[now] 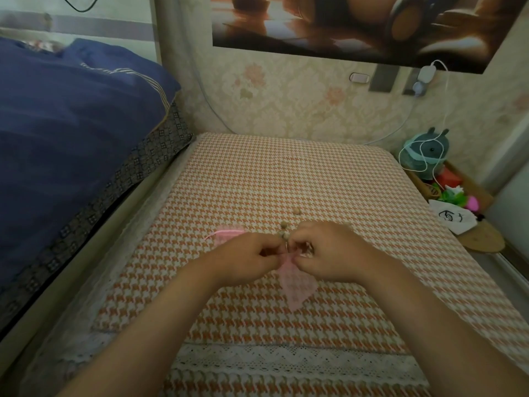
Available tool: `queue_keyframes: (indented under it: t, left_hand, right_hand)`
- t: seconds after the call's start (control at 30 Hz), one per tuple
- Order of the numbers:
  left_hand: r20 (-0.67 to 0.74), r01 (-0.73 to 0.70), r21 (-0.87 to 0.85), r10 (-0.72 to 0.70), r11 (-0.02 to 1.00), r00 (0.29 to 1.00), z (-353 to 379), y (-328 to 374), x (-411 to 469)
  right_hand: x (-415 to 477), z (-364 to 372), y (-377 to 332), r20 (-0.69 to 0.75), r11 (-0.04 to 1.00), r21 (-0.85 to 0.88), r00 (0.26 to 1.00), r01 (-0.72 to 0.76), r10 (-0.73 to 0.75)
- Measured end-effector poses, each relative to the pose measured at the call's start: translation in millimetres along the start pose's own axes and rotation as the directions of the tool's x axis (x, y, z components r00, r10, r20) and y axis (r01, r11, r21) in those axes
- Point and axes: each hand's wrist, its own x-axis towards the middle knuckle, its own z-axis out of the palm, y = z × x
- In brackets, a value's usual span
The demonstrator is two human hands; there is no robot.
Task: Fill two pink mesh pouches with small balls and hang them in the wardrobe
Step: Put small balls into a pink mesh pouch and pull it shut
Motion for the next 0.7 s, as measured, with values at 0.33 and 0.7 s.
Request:
queue_keyframes:
  t: [0.33, 0.7]
  left_hand:
    - [-0.083, -0.004, 0.171, 0.019, 0.985, 0.996, -2.0, -1.6, -1.5]
    - [-0.068, -0.085, 0.242, 0.104, 0.967, 0.992, -0.5, 5.1, -1.9]
  right_hand:
    - [-4.6, -0.3, 11.5, -0.005, 0.971, 0.239, 1.0, -0.013, 0.014]
    - [-12.8, -2.9, 9.1, 0.252, 0.969, 0.222, 0.966, -0.109, 0.051]
